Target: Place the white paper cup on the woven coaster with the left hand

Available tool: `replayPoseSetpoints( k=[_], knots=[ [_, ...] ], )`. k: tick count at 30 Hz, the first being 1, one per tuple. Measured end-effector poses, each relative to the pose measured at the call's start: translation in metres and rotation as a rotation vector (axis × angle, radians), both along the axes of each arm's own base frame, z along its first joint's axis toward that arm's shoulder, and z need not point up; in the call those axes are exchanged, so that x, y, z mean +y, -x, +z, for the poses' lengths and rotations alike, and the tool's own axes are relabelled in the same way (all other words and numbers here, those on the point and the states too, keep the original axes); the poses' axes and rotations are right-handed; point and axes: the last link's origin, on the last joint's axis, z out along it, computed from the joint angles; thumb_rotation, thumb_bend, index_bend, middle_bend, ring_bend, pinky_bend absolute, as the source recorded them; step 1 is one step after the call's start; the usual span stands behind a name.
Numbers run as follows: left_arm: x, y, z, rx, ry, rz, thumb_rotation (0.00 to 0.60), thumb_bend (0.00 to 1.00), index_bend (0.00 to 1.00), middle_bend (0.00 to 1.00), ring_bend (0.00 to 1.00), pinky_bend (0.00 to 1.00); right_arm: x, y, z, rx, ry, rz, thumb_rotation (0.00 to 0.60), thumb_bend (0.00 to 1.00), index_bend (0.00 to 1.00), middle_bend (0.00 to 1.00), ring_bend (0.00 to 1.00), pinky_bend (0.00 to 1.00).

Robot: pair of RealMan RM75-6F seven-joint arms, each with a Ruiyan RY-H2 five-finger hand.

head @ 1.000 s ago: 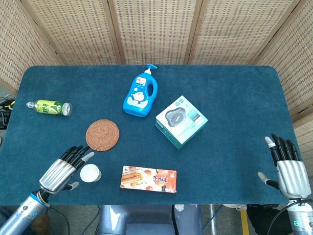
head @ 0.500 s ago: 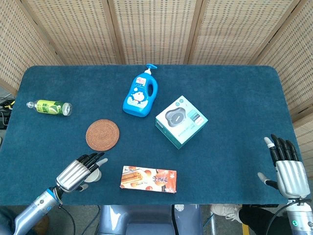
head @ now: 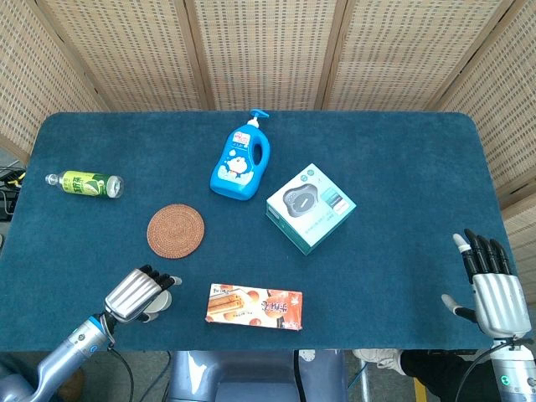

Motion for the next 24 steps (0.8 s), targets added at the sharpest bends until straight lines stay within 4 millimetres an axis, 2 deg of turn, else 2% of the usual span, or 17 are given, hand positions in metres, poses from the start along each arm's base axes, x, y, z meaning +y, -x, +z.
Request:
replayPoseSetpoints(
  k=[7,10,14,20,24],
  knots=[
    [0.01,0.0,0.007,-0.023,-0.035,0.022,0.6,0.0,0.3,0.45,0.49,0.41,0.0,0.0,-0.001,0.001,-0.004,-0.001,0.6,0.0,0.0,0.0,0.0,0.0],
    [0.02,-0.001,0.015,-0.031,-0.068,0.036,0.6,0.0,0.3,0.45,0.49,0.41,0.0,0.0,-0.002,0.002,-0.009,-0.002,0.6,0.0,0.0,0.0,0.0,0.0],
    [0.041,-0.004,0.029,-0.058,-0.113,0.076,0.6,0.0,0.3,0.45,0.49,0.41,0.0,0.0,-0.004,0.006,-0.014,-0.003,0.6,0.0,0.0,0.0,0.0,0.0],
    [0.085,-0.011,0.051,-0.097,-0.168,0.166,0.6,0.0,0.3,0.46,0.49,0.41,-0.002,0.001,-0.007,0.012,-0.026,-0.005,0.6,0.0,0.0,0.0,0.0,0.0],
    [0.114,-0.017,0.058,-0.096,-0.177,0.218,0.6,0.0,0.3,0.45,0.49,0.41,-0.004,0.002,-0.01,0.019,-0.035,-0.014,0.6,0.0,0.0,0.0,0.0,0.0]
  ],
)
